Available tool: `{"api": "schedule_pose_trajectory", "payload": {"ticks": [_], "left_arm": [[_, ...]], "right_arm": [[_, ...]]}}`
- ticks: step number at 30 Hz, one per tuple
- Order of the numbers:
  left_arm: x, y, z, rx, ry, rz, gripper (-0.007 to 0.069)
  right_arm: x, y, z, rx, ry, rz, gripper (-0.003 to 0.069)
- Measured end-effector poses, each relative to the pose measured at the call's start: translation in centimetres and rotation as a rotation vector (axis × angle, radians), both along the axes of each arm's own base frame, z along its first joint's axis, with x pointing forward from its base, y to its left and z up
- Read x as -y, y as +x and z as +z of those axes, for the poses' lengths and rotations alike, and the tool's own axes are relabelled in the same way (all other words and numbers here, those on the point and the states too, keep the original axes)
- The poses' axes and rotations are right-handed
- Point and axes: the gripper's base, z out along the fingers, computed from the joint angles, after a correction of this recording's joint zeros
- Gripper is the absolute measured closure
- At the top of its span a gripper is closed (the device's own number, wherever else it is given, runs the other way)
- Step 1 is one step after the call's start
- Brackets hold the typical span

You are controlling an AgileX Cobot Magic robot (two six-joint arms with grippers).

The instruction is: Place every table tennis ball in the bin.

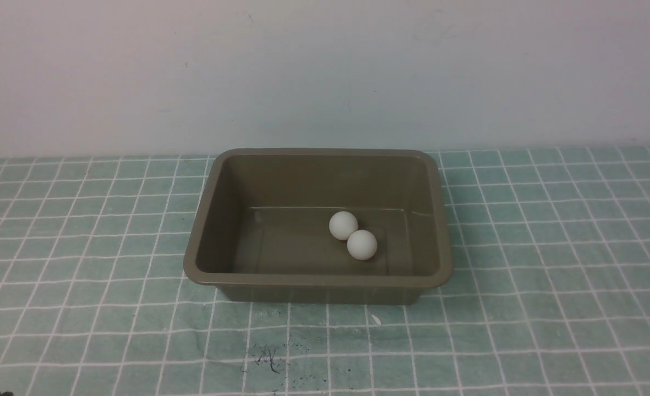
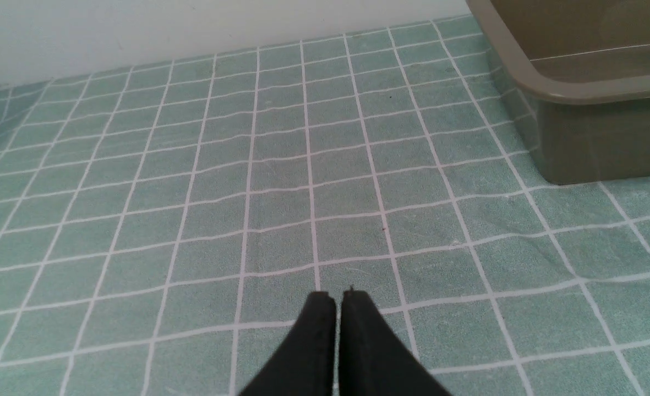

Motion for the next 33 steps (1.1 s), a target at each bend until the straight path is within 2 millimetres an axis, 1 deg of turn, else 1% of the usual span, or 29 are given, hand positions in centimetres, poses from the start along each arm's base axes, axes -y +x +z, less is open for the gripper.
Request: {"api": "schedule_pose_trajectory", "payload": {"ticks": [23,30,33], "left_arm": [[-0.01,-0.01,0.01,-0.001,0.001,0.001,0.0629],[-0.01,-0.01,0.0,-0.002,0.002,0.001,0.0629],[-0.01,-0.01,0.0,-0.002,0.002,0.001,0.0629]], "right_arm": [[-0.16,-0.02,-0.06,-0.008,0.009,0.02,0.0672],[-0.82,-0.15,-0.19,-0.005,-0.08,0.08,0.0672],[-0.96,0.07,-0.88,-0.04,-0.091,0.088,0.0672]]}}
